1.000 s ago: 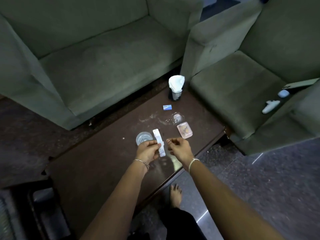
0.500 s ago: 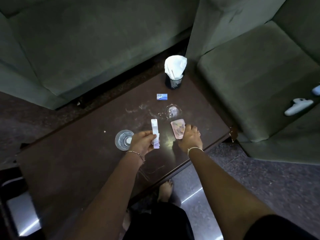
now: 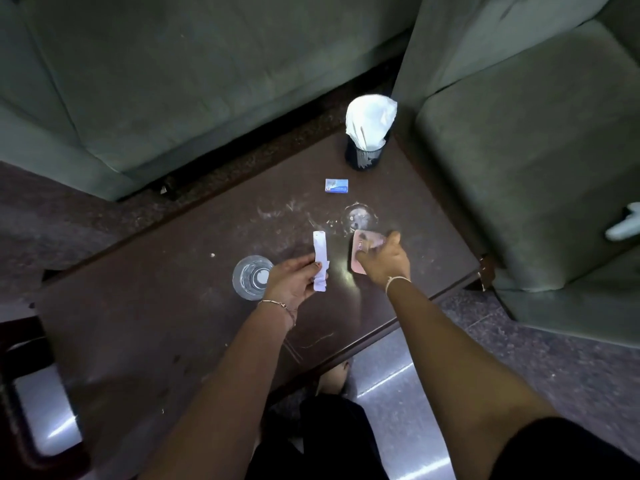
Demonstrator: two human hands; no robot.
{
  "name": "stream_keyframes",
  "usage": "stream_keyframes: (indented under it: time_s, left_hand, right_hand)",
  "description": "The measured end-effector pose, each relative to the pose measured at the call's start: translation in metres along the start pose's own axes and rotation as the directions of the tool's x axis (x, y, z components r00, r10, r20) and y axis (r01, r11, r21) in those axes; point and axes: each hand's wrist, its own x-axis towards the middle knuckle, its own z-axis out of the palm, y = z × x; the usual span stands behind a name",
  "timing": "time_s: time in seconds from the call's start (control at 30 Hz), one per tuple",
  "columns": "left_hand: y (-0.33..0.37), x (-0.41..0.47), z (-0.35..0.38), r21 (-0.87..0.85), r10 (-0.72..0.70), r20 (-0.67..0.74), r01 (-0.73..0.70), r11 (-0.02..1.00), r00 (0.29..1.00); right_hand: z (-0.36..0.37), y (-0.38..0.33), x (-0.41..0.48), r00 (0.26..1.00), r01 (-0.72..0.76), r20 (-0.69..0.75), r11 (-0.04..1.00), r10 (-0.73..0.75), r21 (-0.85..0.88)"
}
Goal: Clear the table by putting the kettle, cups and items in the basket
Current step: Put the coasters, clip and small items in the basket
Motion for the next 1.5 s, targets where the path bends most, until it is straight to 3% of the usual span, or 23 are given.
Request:
stream_keyframes:
  time_s: [0.07,0.13,0.17,0.3,0.47,0.7,1.0,1.33,1.5]
  left_hand:
    - [0.008,-0.009,-0.004,-0.037,0.011,0.007,-0.011,0.999,1.000]
    - [0.017,-0.022,-0.008,-0.074,0.021,0.000,-0.021,0.997,1.000]
    - [0.022,-0.030,-0.011,-0.092,0.029,-0.005,-0.029,0.995,1.000]
    - [0.038,-0.068,-0.029,-0.188,0.064,-0.024,-0.067,0.980,0.998]
    - [0.050,-0.123,-0.066,-0.288,0.137,-0.026,-0.139,0.947,0.990]
    - [0.054,-0.201,-0.159,-0.352,0.273,-0.050,-0.273,0.895,0.961]
    - [0.029,-0.285,-0.302,-0.418,0.341,-0.198,-0.394,0.819,0.919]
    - [-0.009,-0.342,-0.430,-0.557,0.279,-0.407,-0.479,0.679,0.870]
    - [-0.008,-0.347,-0.474,-0.573,0.212,-0.537,-0.538,0.619,0.816]
  right_hand:
    - [-0.010,-0.012,-0.012,0.993,-0.116,0.016,0.929,0.117,0.351]
    - [-0.021,-0.029,-0.029,0.962,-0.272,0.201,0.683,0.183,0.678]
    - [-0.026,-0.037,-0.040,0.944,-0.327,0.291,0.565,0.155,0.758]
    - [-0.047,-0.064,-0.092,0.901,-0.397,0.433,0.361,-0.022,0.844]
    - [-0.056,-0.101,-0.173,0.857,-0.400,0.461,0.268,-0.229,0.876]
    - [-0.027,-0.154,-0.287,0.812,-0.384,0.492,0.347,-0.315,0.856]
    - [0.062,-0.209,-0.407,0.766,-0.266,0.508,0.527,-0.393,0.808]
    - [0.169,-0.257,-0.482,0.671,-0.182,0.621,0.721,-0.406,0.668]
    - [0.211,-0.294,-0.500,0.588,-0.158,0.707,0.802,-0.393,0.576]
